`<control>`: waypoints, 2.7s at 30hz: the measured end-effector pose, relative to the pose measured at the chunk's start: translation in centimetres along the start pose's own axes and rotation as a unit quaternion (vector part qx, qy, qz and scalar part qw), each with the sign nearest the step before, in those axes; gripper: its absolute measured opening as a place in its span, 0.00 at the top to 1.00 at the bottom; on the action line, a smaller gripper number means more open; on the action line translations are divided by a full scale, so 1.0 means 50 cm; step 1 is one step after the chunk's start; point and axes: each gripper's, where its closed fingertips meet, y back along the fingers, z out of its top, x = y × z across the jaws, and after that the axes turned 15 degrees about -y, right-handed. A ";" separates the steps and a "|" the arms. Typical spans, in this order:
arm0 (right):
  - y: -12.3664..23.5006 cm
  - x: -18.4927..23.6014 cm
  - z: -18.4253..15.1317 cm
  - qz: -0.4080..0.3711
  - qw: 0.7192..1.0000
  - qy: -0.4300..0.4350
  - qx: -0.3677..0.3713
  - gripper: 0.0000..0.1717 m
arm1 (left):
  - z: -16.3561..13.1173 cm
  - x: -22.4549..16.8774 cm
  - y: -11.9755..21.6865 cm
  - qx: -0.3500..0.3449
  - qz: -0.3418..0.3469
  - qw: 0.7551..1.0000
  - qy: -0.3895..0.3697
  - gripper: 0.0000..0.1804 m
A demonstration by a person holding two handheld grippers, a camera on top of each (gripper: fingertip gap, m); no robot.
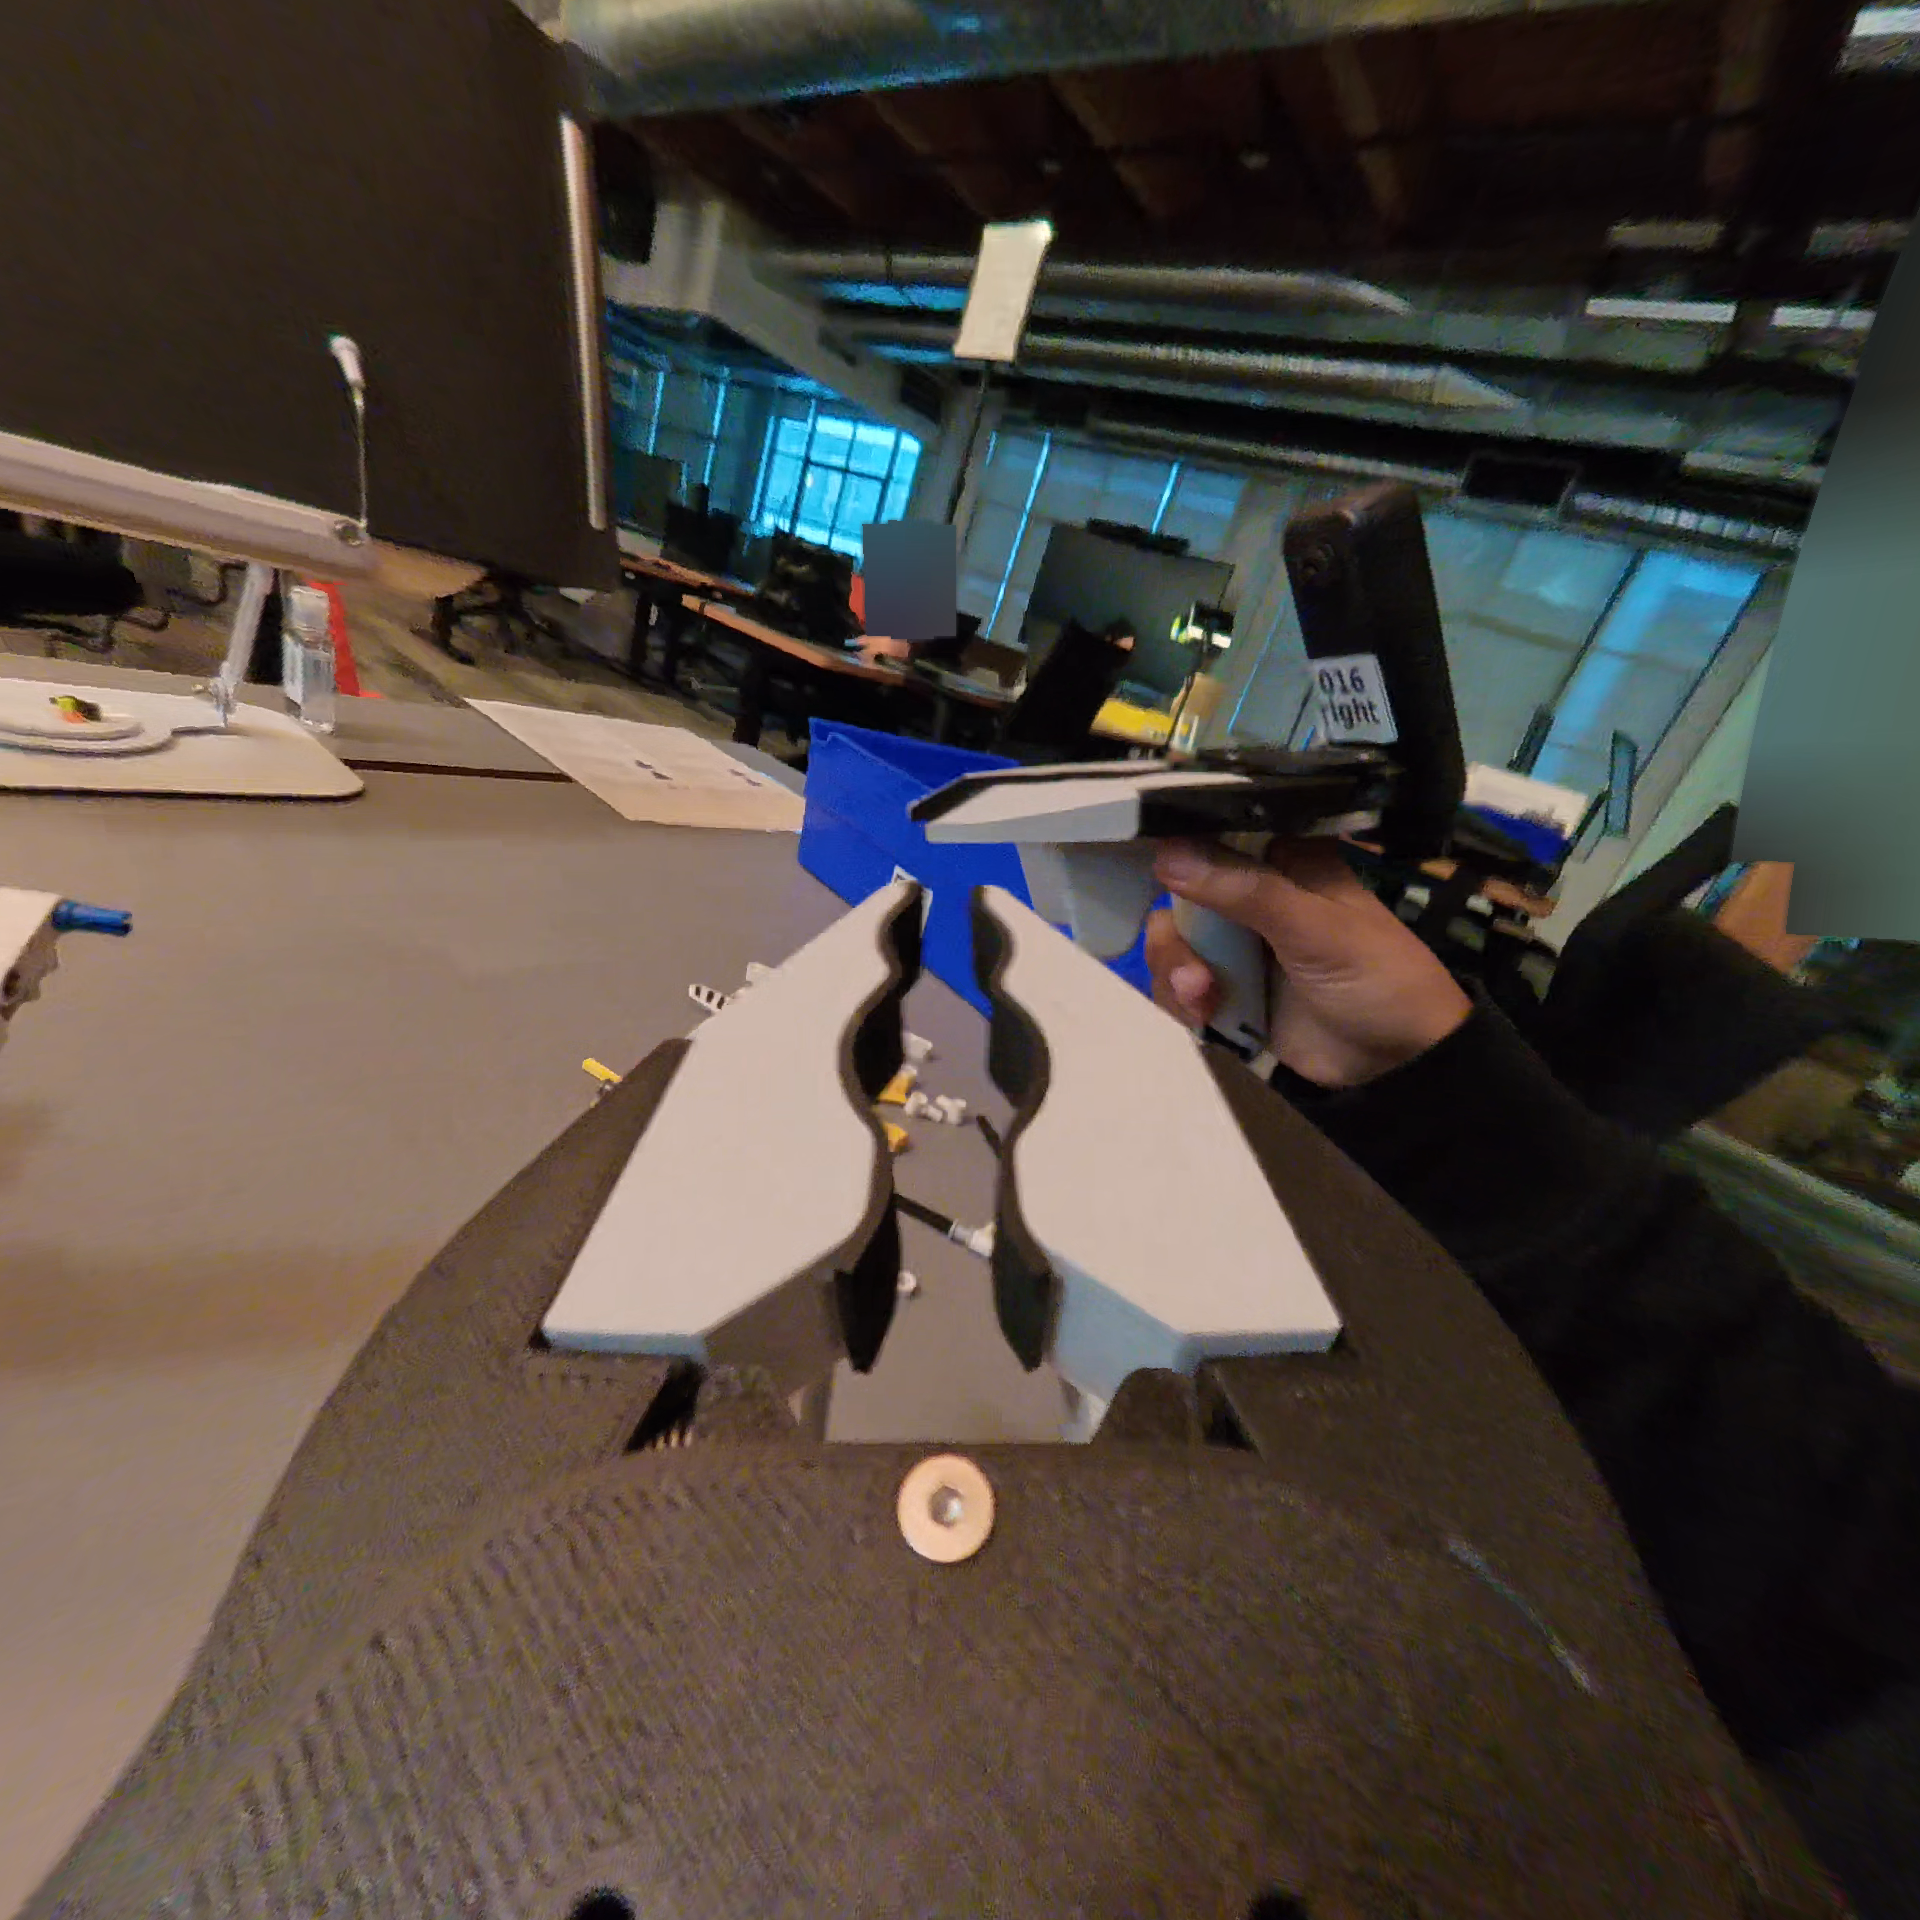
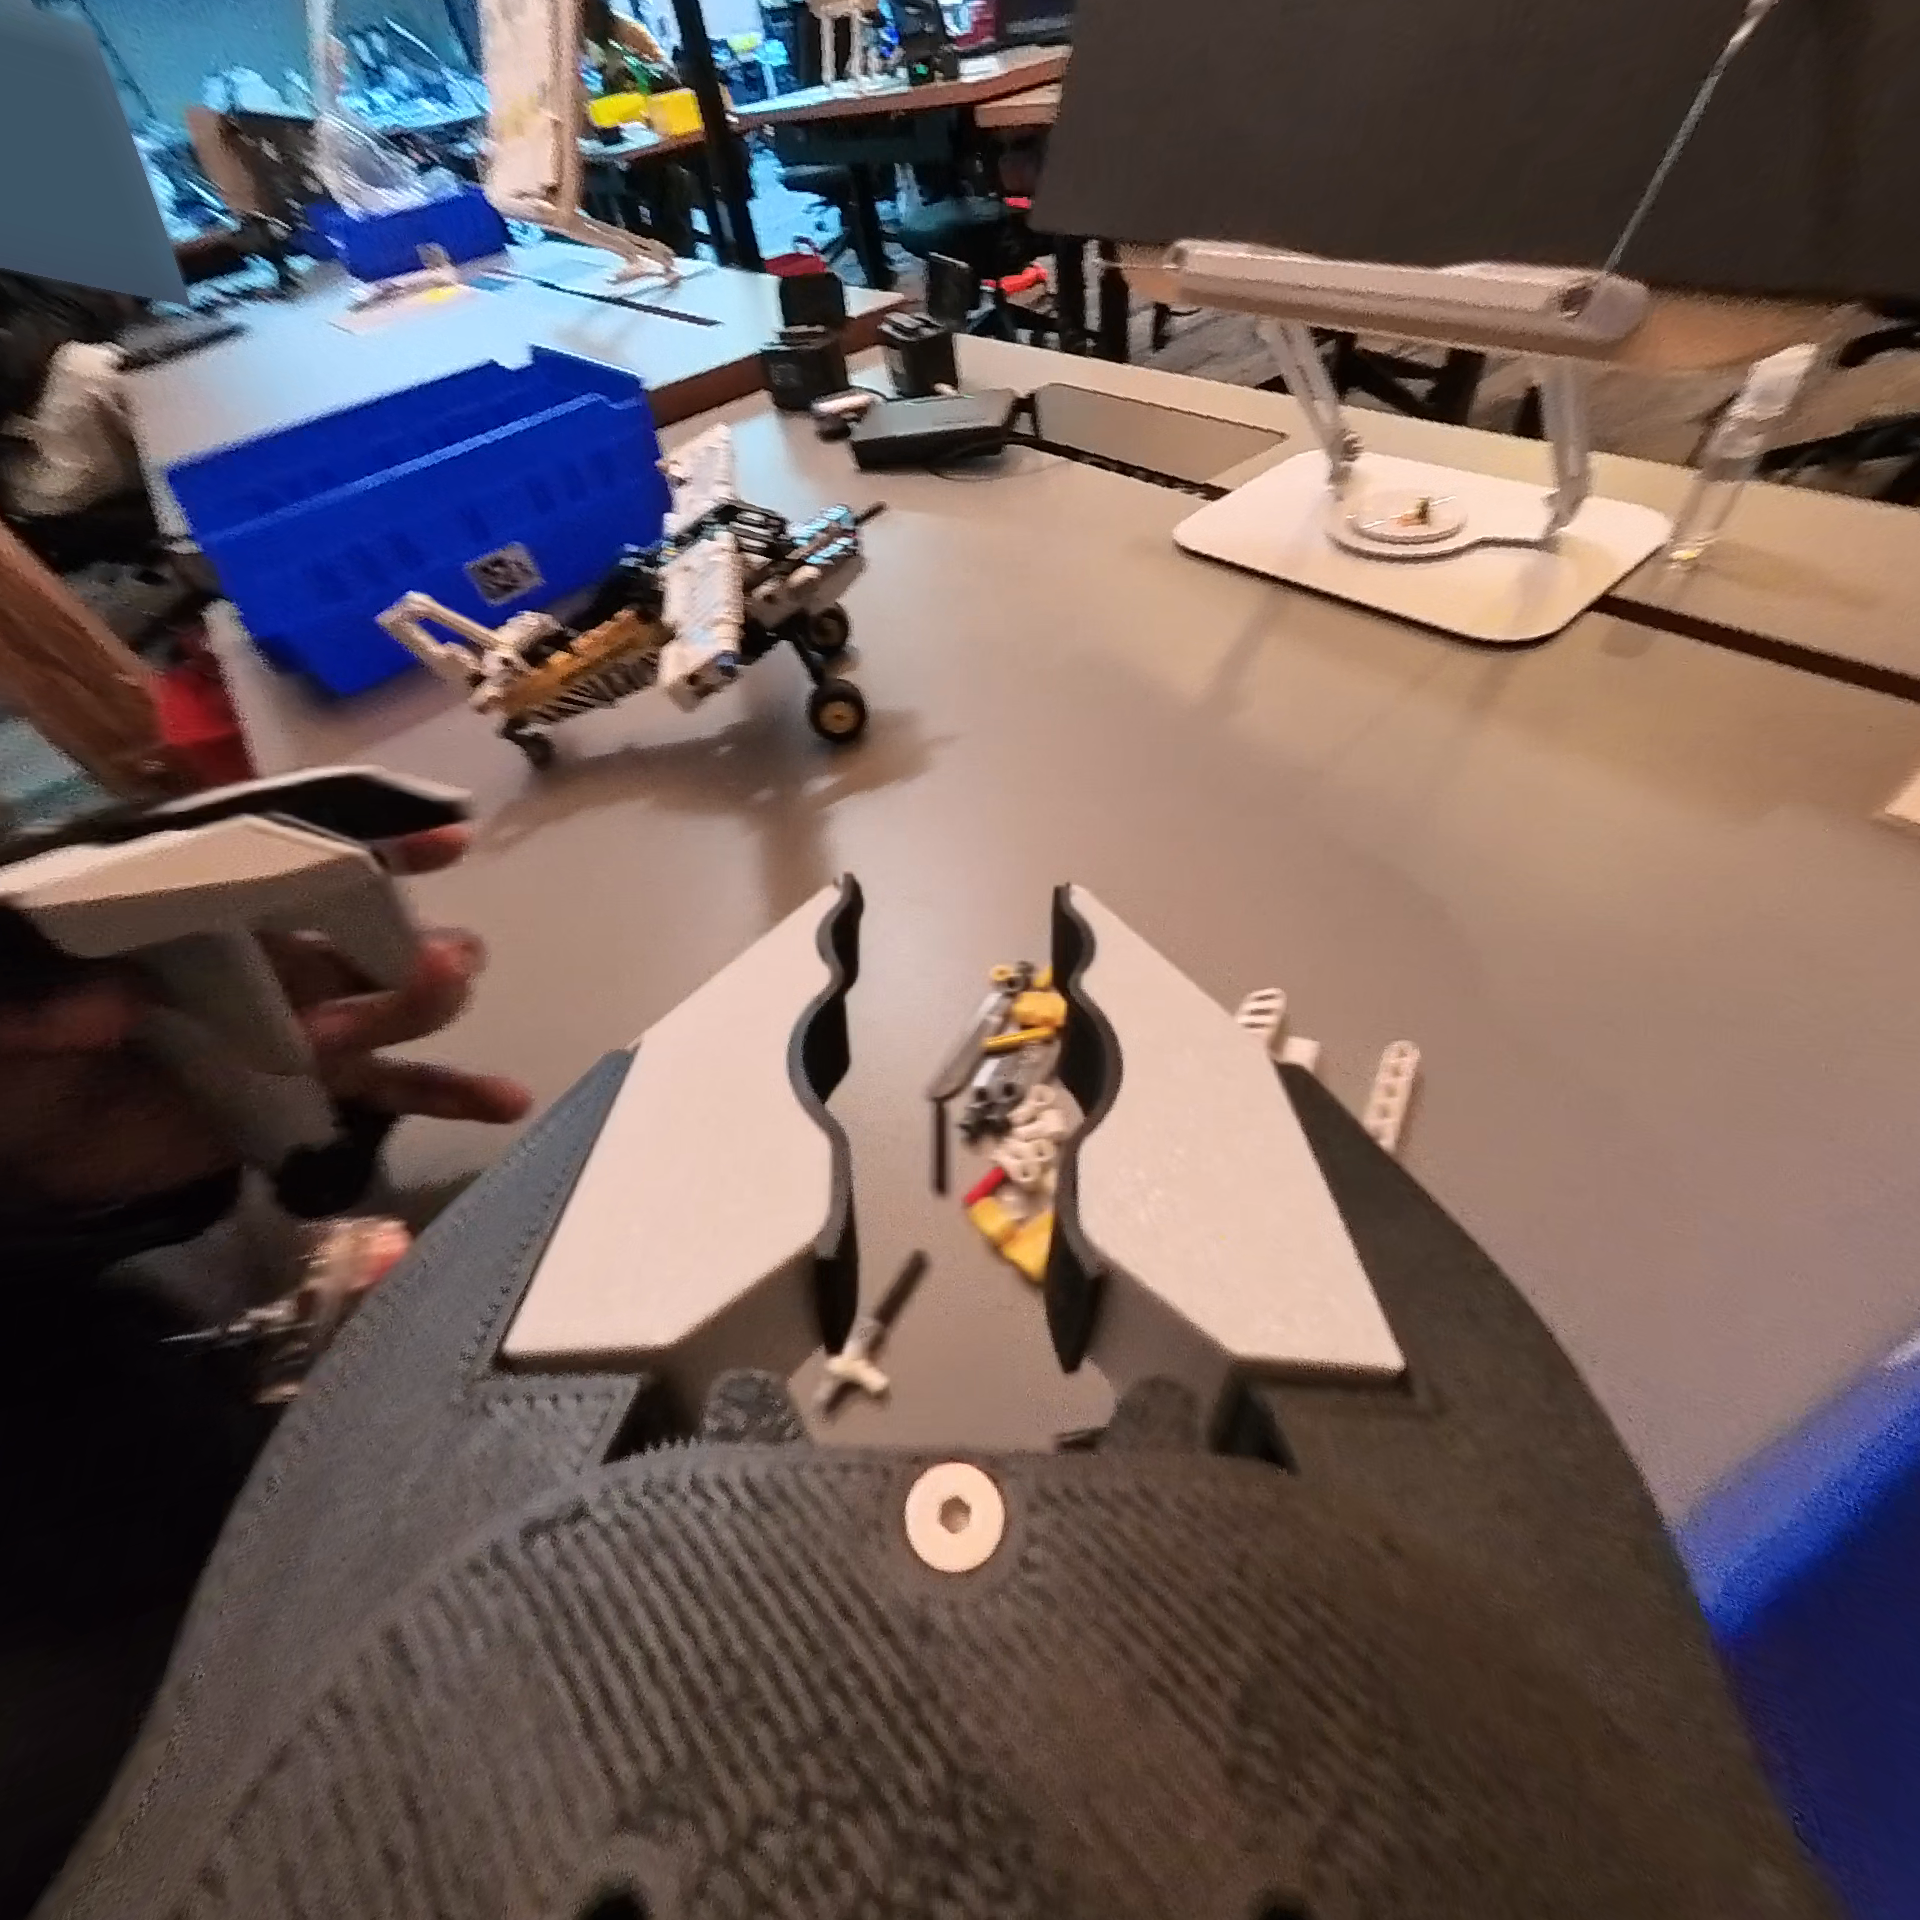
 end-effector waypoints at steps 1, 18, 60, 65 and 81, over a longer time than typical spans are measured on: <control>0.005 0.016 -0.004 0.014 1.000 -0.011 0.001 0.78 | 0.000 0.004 0.001 -0.004 0.002 1.000 0.010 0.88; 0.027 -0.009 -0.275 -0.111 0.979 0.023 0.168 0.79 | -0.126 0.007 -0.069 0.132 -0.071 0.978 0.147 0.59; 0.003 0.151 -0.116 0.000 0.973 0.202 -0.111 0.83 | -0.097 -0.025 -0.019 0.050 -0.205 0.929 0.304 0.98; 0.005 0.162 -0.105 0.154 0.979 -0.062 -0.119 0.82 | -0.071 -0.029 -0.013 0.000 -0.227 0.922 0.314 0.98; 0.002 0.202 -0.111 0.256 0.949 -0.153 -0.098 0.98 | -0.044 -0.051 -0.001 -0.053 -0.253 0.918 0.300 0.99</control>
